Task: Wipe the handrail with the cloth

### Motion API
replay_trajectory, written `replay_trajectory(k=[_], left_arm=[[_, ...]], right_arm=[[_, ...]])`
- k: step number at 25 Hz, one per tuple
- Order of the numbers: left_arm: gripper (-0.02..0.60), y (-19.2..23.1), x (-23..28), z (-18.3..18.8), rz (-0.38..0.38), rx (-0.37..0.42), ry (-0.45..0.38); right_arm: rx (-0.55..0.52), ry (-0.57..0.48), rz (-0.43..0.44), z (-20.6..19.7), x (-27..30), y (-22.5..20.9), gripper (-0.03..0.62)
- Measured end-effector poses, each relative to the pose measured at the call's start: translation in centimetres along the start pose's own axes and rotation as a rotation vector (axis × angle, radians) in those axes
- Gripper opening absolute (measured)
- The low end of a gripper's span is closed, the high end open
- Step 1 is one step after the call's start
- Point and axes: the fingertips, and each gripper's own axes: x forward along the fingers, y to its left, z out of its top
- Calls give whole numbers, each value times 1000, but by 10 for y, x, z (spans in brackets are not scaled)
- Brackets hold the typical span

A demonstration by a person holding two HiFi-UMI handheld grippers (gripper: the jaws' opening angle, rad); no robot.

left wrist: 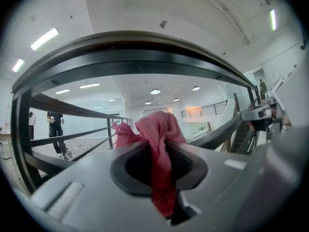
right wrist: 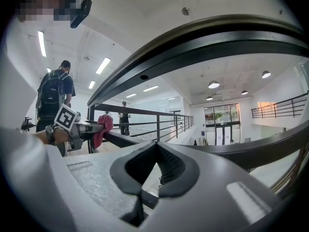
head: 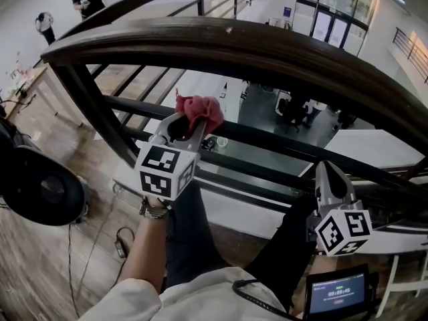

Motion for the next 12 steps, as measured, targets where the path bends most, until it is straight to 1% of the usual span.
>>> replay_trajectory(k=[7, 12], left_arm=[[74, -29, 8, -1, -34, 0, 31], [74, -45, 14, 4, -44, -9, 54]], right_arm=[[3, -3, 31, -5, -3, -7, 3], [-2, 2, 54, -5, -7, -16, 3]])
